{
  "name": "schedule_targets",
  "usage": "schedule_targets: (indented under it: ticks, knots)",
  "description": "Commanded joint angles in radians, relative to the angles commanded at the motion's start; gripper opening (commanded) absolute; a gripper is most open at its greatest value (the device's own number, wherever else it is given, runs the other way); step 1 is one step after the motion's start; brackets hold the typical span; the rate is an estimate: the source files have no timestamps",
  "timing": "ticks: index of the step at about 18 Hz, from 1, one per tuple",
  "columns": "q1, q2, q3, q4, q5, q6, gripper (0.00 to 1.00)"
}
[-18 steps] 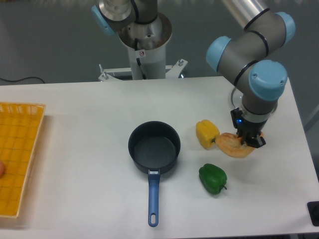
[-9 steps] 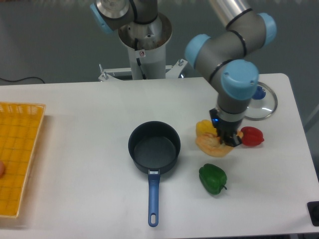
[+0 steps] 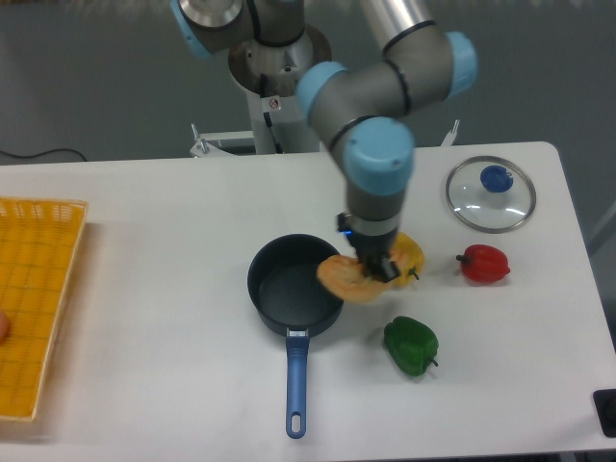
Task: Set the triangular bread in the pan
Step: 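Lift the held bread and carry it over the dark saucepan, then lower the bread into the saucepan and open the gripper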
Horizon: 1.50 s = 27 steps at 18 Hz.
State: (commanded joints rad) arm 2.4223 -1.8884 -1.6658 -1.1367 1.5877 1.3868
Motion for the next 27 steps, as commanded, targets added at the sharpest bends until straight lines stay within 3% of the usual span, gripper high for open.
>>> schedule_targets:
  ticks: [8,24,26,27]
  knots:
    - [-0.065,0.003,-0.046,0.032,0.003,-0.051,0.05]
    - [-0.057,-0.028,-0.068,0.069,0.005,-0.052,0.07]
    - [-0.057,-0.029,-0.068,0.071,0.005,-0.052,0.13]
    - [-0.057,-0.034,-0.068,0.071,0.005,-0.052,0.25]
